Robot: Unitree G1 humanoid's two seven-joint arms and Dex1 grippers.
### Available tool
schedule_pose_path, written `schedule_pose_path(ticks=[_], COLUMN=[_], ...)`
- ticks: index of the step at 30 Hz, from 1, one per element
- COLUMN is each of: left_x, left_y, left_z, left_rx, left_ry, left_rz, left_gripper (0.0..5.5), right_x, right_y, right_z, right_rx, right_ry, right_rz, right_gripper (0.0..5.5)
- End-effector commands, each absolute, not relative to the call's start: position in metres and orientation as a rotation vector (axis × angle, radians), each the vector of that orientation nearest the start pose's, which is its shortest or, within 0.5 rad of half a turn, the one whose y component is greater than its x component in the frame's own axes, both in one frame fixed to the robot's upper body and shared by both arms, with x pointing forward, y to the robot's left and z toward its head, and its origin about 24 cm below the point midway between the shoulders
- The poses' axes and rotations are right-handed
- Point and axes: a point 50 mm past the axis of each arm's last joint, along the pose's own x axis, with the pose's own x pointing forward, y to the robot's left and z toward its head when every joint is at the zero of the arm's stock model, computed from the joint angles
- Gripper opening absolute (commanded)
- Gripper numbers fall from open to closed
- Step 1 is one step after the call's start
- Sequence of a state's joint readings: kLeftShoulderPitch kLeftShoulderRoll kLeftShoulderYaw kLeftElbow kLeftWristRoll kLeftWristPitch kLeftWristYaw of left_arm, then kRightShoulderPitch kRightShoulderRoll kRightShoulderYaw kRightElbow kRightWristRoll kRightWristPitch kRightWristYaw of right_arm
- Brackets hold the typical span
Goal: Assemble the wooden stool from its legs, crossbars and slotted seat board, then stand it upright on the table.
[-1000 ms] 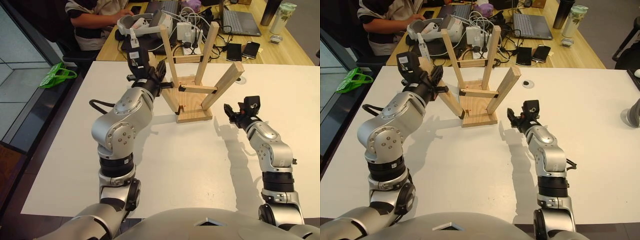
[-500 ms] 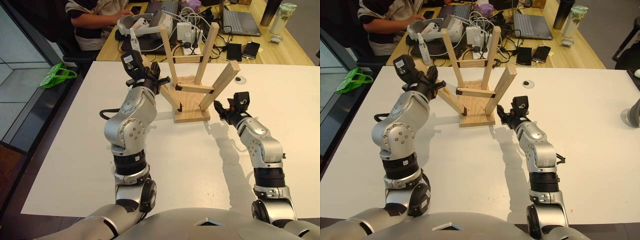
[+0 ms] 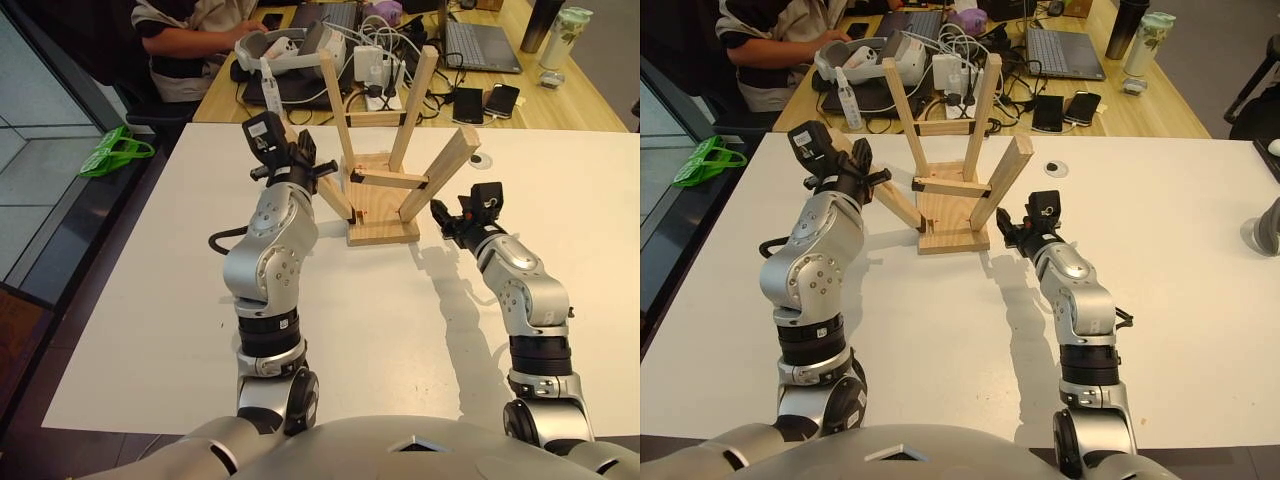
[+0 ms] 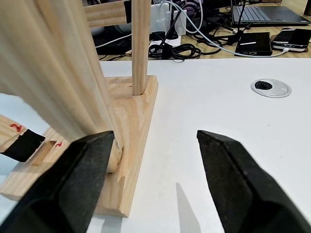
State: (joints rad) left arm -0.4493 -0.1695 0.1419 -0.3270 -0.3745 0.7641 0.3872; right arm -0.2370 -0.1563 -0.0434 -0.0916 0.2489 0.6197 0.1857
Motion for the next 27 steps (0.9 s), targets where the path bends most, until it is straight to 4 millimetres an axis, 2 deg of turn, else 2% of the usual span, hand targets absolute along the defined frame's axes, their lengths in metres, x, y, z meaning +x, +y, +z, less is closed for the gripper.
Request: schedule_pose_path(ticks=[1,7,13,16,22,27], left_x=[0.304,0.304,0.301,0.300,0.299,0.294], left_y=[0.110,0.109,0.102,0.099,0.108,0.118], left_z=[0.151,0.139,0.145,0.138,0.128,0.135], left_rx=[-0.561,-0.569,-0.662,-0.628,-0.421,-0.432], left_ry=[0.135,0.190,0.180,0.216,0.227,0.175], left_rz=[0.091,0.090,0.034,0.020,0.106,0.160], left_gripper=[1.00,1.00,1.00,1.00,1.00,1.00], right_x=[0.289,0.289,0.289,0.290,0.292,0.291], right_y=[-0.152,-0.153,-0.154,-0.155,-0.156,-0.159], right_z=[0.074,0.074,0.072,0.073,0.077,0.076], right_rx=[0.116,0.121,0.121,0.119,0.118,0.113], right_ry=[0.283,0.279,0.283,0.280,0.267,0.268], right_rz=[0.262,0.249,0.243,0.238,0.230,0.222], right_gripper=[3.16,3.16,3.16,3.16,3.16,3.16])
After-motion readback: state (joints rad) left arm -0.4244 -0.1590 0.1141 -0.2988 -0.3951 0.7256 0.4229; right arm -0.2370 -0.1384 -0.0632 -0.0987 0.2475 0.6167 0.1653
